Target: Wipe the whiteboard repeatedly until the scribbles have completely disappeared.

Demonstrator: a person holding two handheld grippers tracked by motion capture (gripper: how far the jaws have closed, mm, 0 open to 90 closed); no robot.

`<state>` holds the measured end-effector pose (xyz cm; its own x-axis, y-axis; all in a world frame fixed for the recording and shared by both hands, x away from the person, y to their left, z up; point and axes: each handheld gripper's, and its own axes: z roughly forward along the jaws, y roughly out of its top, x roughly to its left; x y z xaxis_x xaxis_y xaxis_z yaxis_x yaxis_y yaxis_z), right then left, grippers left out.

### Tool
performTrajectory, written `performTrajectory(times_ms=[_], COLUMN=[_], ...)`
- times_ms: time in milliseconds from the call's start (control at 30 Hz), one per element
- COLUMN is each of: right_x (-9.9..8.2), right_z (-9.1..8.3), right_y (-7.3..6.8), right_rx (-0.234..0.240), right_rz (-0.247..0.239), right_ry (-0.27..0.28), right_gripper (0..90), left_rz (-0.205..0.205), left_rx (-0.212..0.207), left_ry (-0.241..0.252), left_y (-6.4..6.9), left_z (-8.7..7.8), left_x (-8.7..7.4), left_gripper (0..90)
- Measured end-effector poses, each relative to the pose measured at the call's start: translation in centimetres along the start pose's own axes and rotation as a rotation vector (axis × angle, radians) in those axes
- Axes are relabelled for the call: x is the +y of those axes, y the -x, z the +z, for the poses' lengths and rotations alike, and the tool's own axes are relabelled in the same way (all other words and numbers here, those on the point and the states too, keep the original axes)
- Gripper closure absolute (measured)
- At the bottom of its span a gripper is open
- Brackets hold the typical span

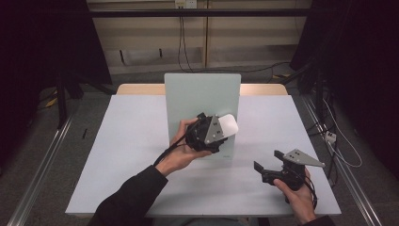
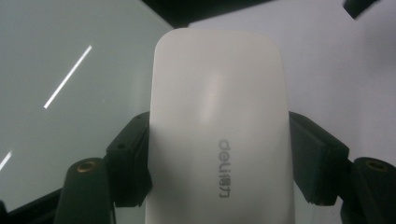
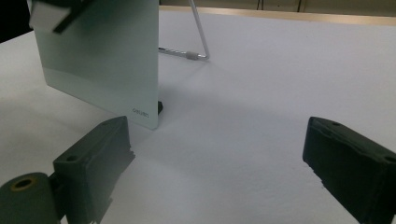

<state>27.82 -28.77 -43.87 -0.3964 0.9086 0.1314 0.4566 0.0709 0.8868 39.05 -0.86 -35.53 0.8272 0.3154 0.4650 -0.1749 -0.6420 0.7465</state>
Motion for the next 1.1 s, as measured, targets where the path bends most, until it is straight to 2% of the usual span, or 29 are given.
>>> performTrajectory(times_ms=[133, 267, 367, 500, 667, 733, 767, 1000, 1100], right_x=[0.0, 0.0, 0.0, 0.0, 0.0, 0.0, 0.0, 0.0, 0.0], right_z=[0.0, 0.0, 0.0, 0.0, 0.0, 0.0, 0.1, 0.0, 0.1], right_y=[0.0, 0.0, 0.0, 0.0, 0.0, 0.0, 0.0, 0.0, 0.0], right_rx=[-0.001, 0.000, -0.002, 0.000, 0.001, -0.001, -0.002, -0.002, -0.002], right_rz=[0.000, 0.000, 0.001, 0.001, 0.000, 0.000, 0.001, 0.000, 0.001], right_ry=[0.001, 0.000, -0.001, 0.001, 0.002, -0.001, -0.001, -0.002, -0.001], right_gripper=[7.4, 7.4, 7.4, 7.4, 7.4, 7.4, 7.4, 7.4, 7.4], left_rz=[-0.011, 0.010, 0.014, 0.030, 0.024, 0.048, 0.046, 0.042, 0.038], left_rx=[0.028, 0.048, 0.026, -0.014, -0.075, -0.087, -0.092, -0.093, -0.077], left_ry=[0.017, 0.021, 0.016, -0.005, -0.046, -0.071, -0.078, -0.074, -0.061], left_y=[-1.2, -0.8, -0.2, 1.5, 3.9, 4.5, 4.7, 4.5, 3.9], left_z=[-0.5, -0.2, 0.2, 0.9, 1.5, 1.7, 1.8, 1.9, 1.8], left_x=[0.8, 0.8, 0.5, -0.6, -2.8, -3.2, -3.2, -2.9, -2.2], left_gripper=[31.1, 31.1, 31.0, 31.0, 31.0, 31.0, 31.0, 31.0, 31.0])
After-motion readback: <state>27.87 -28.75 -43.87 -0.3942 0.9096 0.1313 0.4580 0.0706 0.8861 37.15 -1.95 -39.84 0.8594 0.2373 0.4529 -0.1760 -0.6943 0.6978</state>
